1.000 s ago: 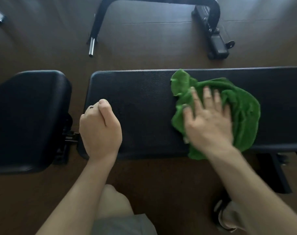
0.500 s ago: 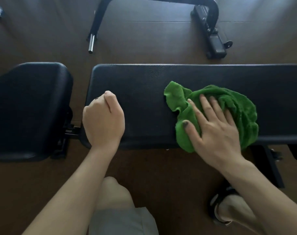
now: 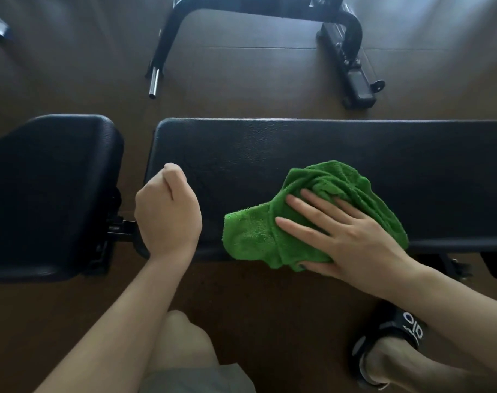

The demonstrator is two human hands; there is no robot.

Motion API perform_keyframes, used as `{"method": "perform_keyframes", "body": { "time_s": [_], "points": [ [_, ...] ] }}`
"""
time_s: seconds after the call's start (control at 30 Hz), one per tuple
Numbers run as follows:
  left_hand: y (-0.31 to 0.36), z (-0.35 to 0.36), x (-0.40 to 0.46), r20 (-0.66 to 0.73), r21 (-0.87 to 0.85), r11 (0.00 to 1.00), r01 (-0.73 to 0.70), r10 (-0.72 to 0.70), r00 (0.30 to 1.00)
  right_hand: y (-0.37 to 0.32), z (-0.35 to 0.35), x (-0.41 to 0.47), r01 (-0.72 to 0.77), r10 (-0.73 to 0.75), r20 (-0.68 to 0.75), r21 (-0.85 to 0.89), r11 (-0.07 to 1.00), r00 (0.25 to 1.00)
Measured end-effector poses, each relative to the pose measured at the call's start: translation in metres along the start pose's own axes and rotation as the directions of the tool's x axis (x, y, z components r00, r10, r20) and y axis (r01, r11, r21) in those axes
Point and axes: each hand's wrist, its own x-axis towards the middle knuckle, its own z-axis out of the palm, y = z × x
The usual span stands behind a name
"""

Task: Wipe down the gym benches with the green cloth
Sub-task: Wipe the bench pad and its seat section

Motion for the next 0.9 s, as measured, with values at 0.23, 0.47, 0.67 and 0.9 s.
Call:
{"method": "perform_keyframes", "body": {
  "time_s": [0.23,0.47,0.67,0.9],
  "points": [
    [0.003,-0.004,0.002,-0.072,-0.189,0.98,-0.053,0.04,0.997,-0.058,-0.004,0.095,0.132,-0.13,-0.033,0.087,0.987,0.991],
    [0.0,-0.018,0.007,-0.022,-0.168,0.985,-0.044,0.04,0.999,-0.022,-0.009,0.047,0.172,-0.175,0.033,0.072,0.982,0.984],
    [-0.005,-0.013,0.004,-0.148,-0.214,0.976,-0.027,-0.005,0.989,-0.008,-0.011,0.035,0.174,-0.181,0.097,0.082,0.981,0.979],
    [-0.005,-0.009,-0.001,-0.162,-0.144,0.987,-0.069,0.045,0.986,-0.028,-0.012,0.176,0.129,-0.149,0.048,0.28,0.951,0.988]
  ]
}}
